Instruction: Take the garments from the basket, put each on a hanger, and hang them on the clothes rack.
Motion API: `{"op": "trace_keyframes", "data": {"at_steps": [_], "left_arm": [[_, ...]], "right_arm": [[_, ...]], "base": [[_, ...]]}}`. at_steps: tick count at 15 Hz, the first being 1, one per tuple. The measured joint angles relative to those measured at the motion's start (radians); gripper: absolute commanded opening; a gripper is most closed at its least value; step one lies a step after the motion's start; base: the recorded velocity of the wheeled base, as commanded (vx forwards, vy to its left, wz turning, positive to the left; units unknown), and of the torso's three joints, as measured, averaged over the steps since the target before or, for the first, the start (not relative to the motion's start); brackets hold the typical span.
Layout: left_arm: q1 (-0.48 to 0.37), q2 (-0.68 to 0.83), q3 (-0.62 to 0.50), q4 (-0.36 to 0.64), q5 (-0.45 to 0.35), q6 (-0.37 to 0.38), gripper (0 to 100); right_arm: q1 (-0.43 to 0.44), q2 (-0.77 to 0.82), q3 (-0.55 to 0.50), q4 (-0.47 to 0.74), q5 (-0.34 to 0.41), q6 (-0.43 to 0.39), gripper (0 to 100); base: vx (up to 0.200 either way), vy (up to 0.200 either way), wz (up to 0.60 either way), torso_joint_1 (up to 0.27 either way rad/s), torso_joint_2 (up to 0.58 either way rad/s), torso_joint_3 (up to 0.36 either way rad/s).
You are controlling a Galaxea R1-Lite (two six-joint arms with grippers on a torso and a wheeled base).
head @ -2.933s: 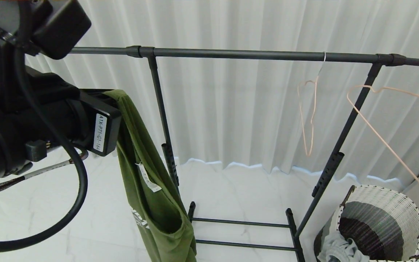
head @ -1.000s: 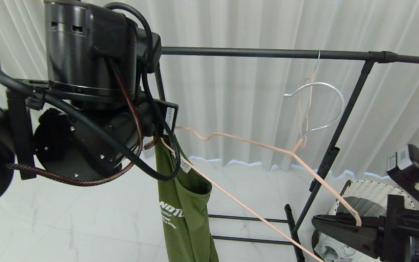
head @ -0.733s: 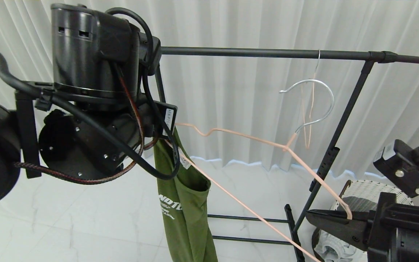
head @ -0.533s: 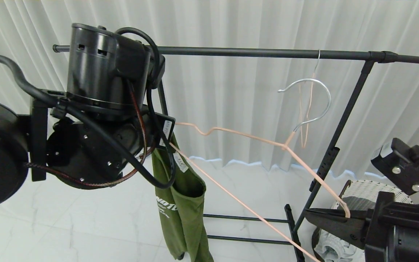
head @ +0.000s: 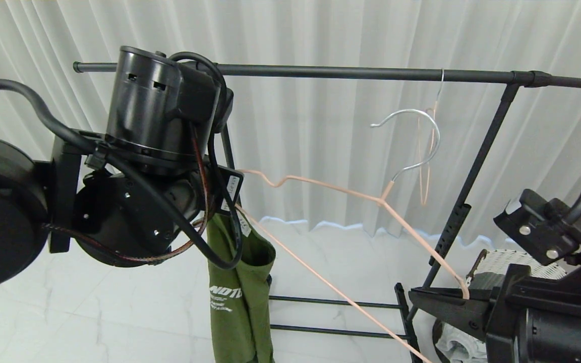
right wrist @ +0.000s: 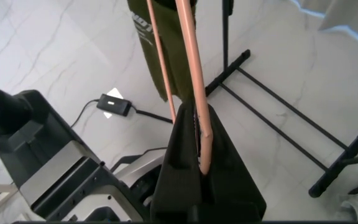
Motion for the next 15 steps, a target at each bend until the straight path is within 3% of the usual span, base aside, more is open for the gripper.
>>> {"op": "trace_keyframes", "data": {"at_steps": [15], "left_arm": [[0.002,0.000,-0.029,0.000,0.000,-0.001,0]], "right_arm": [[0.094,0.005,0.003,0.008,0.004,0.002,0]], "base": [[0.000,0.000,0.00,0.000,0.00,0.000]]}}
